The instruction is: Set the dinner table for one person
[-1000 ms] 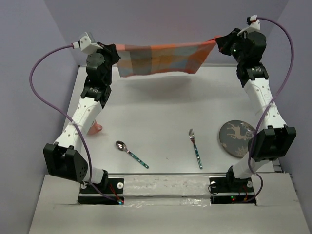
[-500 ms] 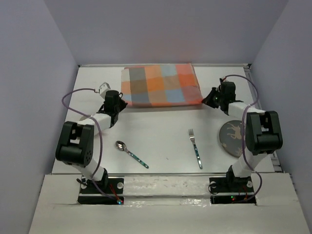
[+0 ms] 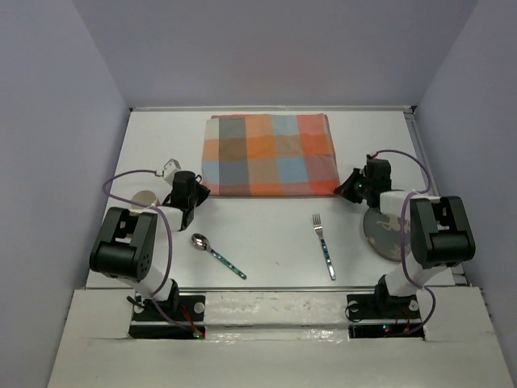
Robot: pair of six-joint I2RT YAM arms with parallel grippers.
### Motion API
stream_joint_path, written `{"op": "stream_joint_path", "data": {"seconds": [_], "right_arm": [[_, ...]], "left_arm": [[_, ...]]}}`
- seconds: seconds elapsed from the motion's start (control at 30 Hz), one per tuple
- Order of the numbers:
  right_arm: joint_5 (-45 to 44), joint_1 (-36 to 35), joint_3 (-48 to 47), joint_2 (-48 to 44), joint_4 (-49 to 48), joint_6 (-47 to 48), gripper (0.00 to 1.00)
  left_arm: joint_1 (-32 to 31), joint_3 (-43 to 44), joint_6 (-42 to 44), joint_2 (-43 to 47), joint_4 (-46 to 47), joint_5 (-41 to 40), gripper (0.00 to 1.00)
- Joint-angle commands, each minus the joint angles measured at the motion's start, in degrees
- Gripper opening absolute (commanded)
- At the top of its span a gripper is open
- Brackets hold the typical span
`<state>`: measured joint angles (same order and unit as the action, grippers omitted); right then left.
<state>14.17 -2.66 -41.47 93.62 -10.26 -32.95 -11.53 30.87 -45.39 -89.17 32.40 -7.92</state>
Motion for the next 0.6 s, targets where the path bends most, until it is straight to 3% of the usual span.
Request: {"op": "stream_joint_path", "data": {"seconds": [0.0,0.57], "right_arm": [[-1.25,0.81,3.76,-4.76,-3.89,-1.50,0.00],[-2.31,0.81,12.91,-14.42,-4.07,-3.26,0.00]], "left_arm": [[-0.42,-1.78,-0.76,2.85,3.19,-1.83,0.06],[-1.39,-13.29,-2.08,15.07,2.84,-1.31,0.08]]}}
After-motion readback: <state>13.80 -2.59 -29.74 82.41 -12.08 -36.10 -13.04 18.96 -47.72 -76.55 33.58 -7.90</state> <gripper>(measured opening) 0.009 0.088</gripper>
